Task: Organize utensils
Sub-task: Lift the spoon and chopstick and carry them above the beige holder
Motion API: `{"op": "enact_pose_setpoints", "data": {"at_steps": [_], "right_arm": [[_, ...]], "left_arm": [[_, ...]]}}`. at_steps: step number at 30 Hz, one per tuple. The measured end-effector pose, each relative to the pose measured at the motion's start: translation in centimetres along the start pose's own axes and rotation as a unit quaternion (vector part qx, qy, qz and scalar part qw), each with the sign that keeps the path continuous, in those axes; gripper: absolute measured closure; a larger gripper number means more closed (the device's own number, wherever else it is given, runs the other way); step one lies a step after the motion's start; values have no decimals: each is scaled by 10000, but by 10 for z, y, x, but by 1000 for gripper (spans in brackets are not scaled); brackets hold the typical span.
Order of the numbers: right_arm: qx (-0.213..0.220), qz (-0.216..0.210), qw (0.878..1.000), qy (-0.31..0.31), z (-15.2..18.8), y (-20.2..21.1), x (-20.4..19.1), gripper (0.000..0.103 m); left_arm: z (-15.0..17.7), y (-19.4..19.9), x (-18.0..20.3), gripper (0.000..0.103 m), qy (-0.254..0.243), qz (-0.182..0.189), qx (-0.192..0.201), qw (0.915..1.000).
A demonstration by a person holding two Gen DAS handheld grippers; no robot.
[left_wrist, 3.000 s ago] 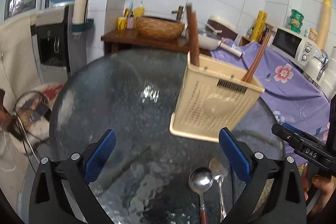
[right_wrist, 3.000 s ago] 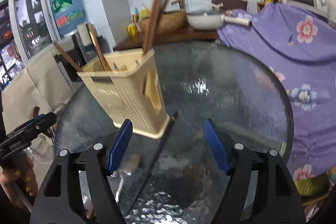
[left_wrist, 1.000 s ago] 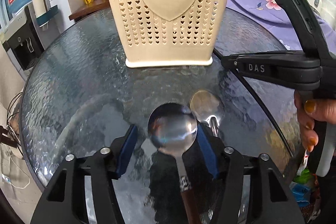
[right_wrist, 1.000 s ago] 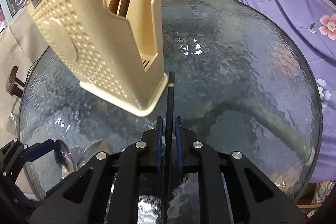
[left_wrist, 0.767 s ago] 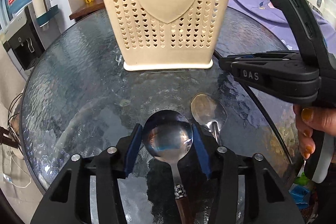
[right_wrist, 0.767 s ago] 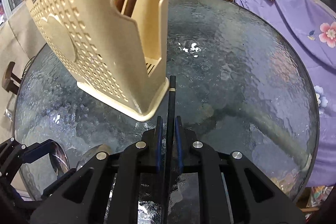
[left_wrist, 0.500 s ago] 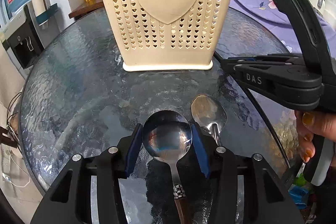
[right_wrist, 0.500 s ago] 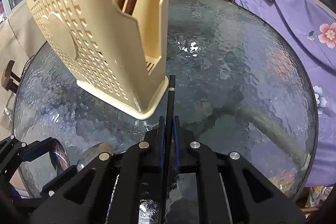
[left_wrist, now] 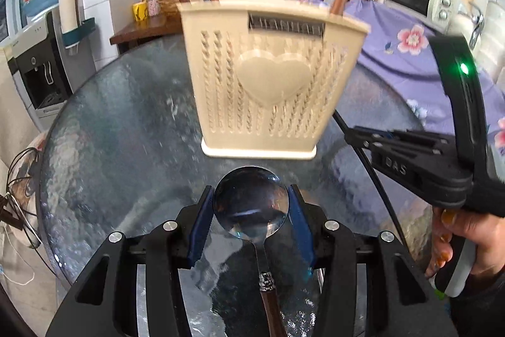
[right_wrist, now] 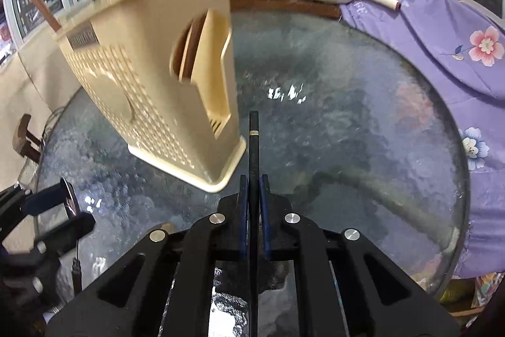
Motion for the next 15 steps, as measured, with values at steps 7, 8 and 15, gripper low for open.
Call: {"op": "enact_pose_setpoints", "data": {"at_steps": [7,8,15], "right_arm": [[709,-153,9971,-211,-14,56,8,95],[777,-176,9966,-210,-15,62,8,95],[1384,-406,9895,-73,-25,116,2,95]], "left_arm": [[-27,30,-1,57,91,102,503,9986],[-29,33,-1,57,99,119,556,9983],[-34,46,2,57,156,227,729,9970]]}}
Point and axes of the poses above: each gripper's, at about its wrist camera, not at the fingertips, and y roughly against the way its jaws point, x to its right, z to its underside, the point moved 7 cm from there along -y, roughly the way its jaws point, and after that the axes turned 4 degrees about z, right-handed, at the moved point
